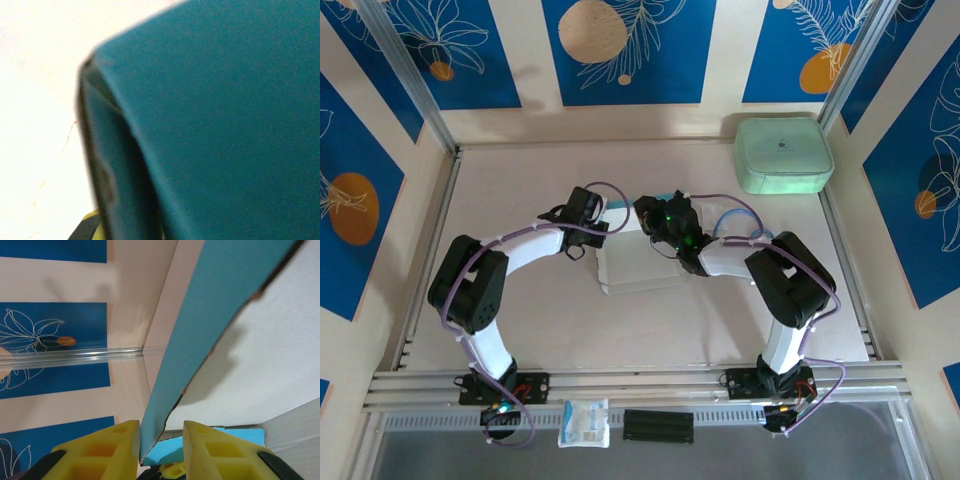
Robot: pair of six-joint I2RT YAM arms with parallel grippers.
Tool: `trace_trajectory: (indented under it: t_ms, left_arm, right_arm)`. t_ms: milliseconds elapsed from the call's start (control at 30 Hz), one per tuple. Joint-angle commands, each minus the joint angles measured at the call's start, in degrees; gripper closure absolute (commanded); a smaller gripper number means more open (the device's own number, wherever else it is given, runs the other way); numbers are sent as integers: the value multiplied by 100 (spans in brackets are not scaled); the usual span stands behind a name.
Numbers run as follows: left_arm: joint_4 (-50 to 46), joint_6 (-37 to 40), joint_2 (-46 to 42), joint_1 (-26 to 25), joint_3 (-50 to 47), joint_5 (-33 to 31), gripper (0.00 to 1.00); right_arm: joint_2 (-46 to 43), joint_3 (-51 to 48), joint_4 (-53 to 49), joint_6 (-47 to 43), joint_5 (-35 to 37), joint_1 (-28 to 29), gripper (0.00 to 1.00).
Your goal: Fold the paper box
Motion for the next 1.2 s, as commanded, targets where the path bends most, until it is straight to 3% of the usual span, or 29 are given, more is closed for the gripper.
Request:
trace_trajectory:
  t_ms: [0, 100, 200, 233, 467, 800, 933, 1167]
  left_arm:
    - [-207, 54, 144, -90, 141, 186, 100]
    - [-162, 42, 136, -90, 138, 250, 100]
    - [-118, 10, 115, -89, 118, 242, 100]
    - [-110, 10, 101, -92, 109, 229, 93]
    - [76, 96, 102, -80, 146, 60, 80]
    - [169, 102, 330, -35, 347, -244, 80]
    - [359, 150, 289, -35, 297, -320, 72]
    - [636, 614, 127, -34, 225, -248, 75]
  right_arm:
    - [193, 157, 396, 14, -47, 29, 74]
    - [257, 104, 552, 91, -53, 46, 82]
    - [234, -20, 630, 162, 99, 75, 97]
    - [219, -67, 669, 165, 114, 64, 100]
    - [-22, -132, 424, 128, 154, 62, 100]
    - [-369, -166, -156, -209, 304, 91, 100]
    - [-423, -277, -202, -196, 348, 83, 100]
    - [-441, -253, -364, -168, 343, 16, 100]
